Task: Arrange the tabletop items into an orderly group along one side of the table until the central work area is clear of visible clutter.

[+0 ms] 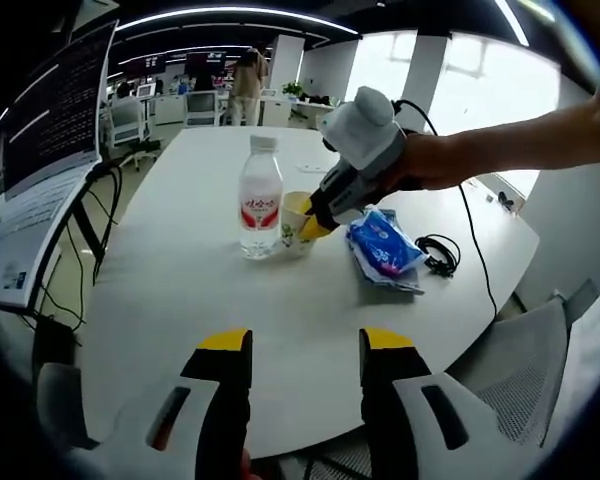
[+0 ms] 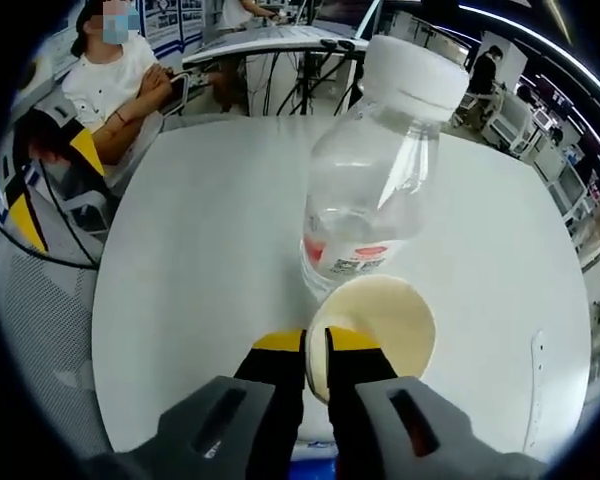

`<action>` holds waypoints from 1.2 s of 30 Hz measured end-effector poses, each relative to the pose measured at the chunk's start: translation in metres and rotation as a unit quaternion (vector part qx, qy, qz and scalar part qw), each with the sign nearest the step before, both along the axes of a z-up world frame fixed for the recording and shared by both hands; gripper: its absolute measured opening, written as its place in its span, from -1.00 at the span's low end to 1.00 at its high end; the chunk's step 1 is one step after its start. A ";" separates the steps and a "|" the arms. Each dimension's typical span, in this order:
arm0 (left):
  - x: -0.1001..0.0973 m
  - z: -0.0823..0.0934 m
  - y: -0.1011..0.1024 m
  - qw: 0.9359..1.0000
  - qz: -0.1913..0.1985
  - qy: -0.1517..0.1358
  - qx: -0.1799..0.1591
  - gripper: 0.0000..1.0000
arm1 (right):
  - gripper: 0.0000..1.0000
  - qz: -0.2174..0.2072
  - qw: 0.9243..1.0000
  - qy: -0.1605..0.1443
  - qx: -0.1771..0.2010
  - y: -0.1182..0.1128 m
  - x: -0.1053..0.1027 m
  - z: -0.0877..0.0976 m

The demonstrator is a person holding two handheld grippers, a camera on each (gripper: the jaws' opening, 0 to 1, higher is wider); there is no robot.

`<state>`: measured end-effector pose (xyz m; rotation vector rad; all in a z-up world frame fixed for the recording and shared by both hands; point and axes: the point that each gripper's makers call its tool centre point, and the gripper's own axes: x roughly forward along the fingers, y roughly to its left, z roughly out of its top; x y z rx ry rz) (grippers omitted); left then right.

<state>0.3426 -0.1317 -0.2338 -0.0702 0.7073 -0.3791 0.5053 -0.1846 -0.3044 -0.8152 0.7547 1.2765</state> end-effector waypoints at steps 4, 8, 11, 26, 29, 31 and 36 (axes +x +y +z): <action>0.000 0.001 0.000 1.000 0.000 -0.001 0.000 -0.16 | -0.87 -0.003 1.000 -0.002 0.004 0.000 0.002 0.005; 0.002 0.003 -0.002 1.000 -0.003 -0.004 -0.001 -0.15 | -0.80 -0.003 1.000 -0.006 0.006 -0.002 0.001 0.011; 0.003 0.005 -0.005 1.000 -0.007 -0.005 0.000 -0.15 | -0.74 0.004 1.000 -0.011 0.006 -0.003 -0.003 0.016; 0.002 0.011 -0.014 1.000 -0.018 -0.011 0.003 -0.15 | -0.70 -0.027 0.999 0.000 0.043 -0.008 -0.006 0.041; 0.001 0.011 -0.017 1.000 -0.022 -0.011 0.004 -0.15 | -0.68 -0.038 0.998 0.004 0.057 -0.009 -0.005 0.048; 0.000 0.011 -0.018 1.000 -0.024 -0.011 0.003 -0.15 | -0.69 -0.041 0.997 0.001 0.061 -0.010 -0.004 0.054; 0.000 0.014 -0.022 0.999 -0.029 -0.014 0.005 -0.15 | -0.68 -0.050 0.996 -0.001 0.078 -0.014 -0.006 0.069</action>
